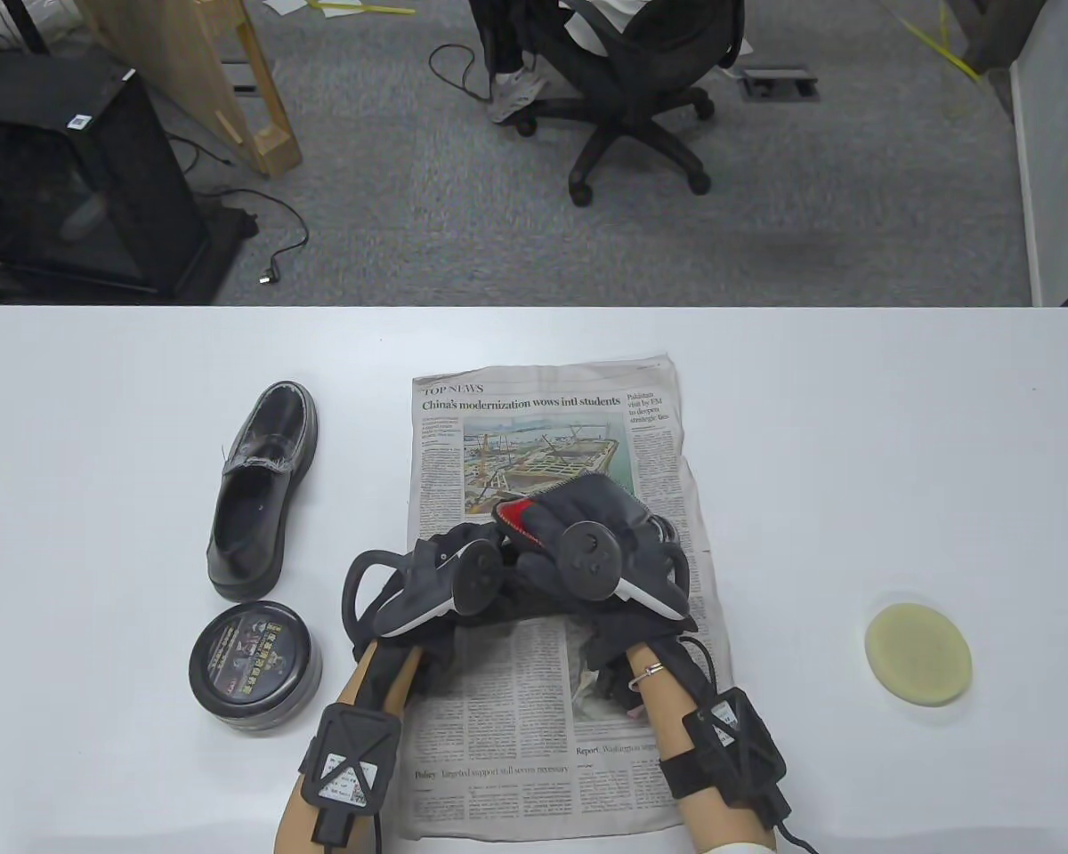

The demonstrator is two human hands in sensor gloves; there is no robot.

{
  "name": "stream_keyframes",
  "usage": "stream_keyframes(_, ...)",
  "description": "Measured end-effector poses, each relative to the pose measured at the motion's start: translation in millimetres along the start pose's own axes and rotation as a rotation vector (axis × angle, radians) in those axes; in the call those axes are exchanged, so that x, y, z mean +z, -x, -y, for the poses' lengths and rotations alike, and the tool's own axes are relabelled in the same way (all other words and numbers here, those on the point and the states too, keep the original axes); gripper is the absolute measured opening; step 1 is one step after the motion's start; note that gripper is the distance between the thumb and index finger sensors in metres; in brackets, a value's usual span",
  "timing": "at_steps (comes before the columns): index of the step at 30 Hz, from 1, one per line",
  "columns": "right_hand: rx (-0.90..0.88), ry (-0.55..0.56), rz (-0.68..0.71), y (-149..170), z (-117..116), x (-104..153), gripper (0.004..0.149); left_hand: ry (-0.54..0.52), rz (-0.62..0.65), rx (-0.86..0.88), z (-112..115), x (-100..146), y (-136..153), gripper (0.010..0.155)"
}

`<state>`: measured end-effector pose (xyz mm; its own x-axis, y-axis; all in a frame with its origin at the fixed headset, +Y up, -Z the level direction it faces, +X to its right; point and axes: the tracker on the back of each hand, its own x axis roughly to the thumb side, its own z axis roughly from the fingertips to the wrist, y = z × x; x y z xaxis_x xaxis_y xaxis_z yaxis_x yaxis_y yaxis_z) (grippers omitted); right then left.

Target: Dip and apply leather care cream with polishing sponge on shoes

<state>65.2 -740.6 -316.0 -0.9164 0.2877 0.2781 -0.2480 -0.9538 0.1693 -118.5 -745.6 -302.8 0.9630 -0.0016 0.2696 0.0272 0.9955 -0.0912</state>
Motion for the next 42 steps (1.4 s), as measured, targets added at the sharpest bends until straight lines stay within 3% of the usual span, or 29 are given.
stream_keyframes(4,0.067,0.009,-0.131,29.3,3.2,2.8,0.062,-0.004,-0.025,-0.016,-0.5,0.4,-0.4,0.092)
stream_keyframes(8,0.216,0.042,-0.167,50.7,3.1,22.2,0.059,-0.001,-0.042,-0.028,-1.5,0.6,-1.6,0.092)
stream_keyframes(11,0.229,0.067,-0.114,55.3,-1.2,41.4,0.057,-0.003,-0.035,-0.015,-0.5,0.5,-1.3,0.092)
stream_keyframes(16,0.182,0.091,0.049,28.8,-1.4,56.5,0.056,0.042,-0.016,0.014,1.3,-4.9,-0.4,0.091)
stream_keyframes(22,-0.161,0.079,0.179,-12.5,3.9,32.0,0.056,0.049,0.001,0.021,2.0,-6.1,0.6,0.089)
stream_keyframes(27,-0.033,0.031,0.054,-12.6,-1.7,-0.5,0.056,0.04,0.009,0.031,3.5,-4.7,2.0,0.092)
stream_keyframes(31,0.002,0.004,-0.135,19.4,-0.2,-6.9,0.06,0.028,-0.003,0.016,3.5,-3.6,1.4,0.092)
stream_keyframes(36,0.155,-0.022,-0.211,52.1,3.0,17.5,0.06,0.023,-0.018,-0.004,3.1,-2.8,0.1,0.091)
stream_keyframes(42,0.223,0.019,-0.056,39.3,-6.5,60.3,0.06,0.019,-0.018,0.002,3.6,-3.1,-0.9,0.09)
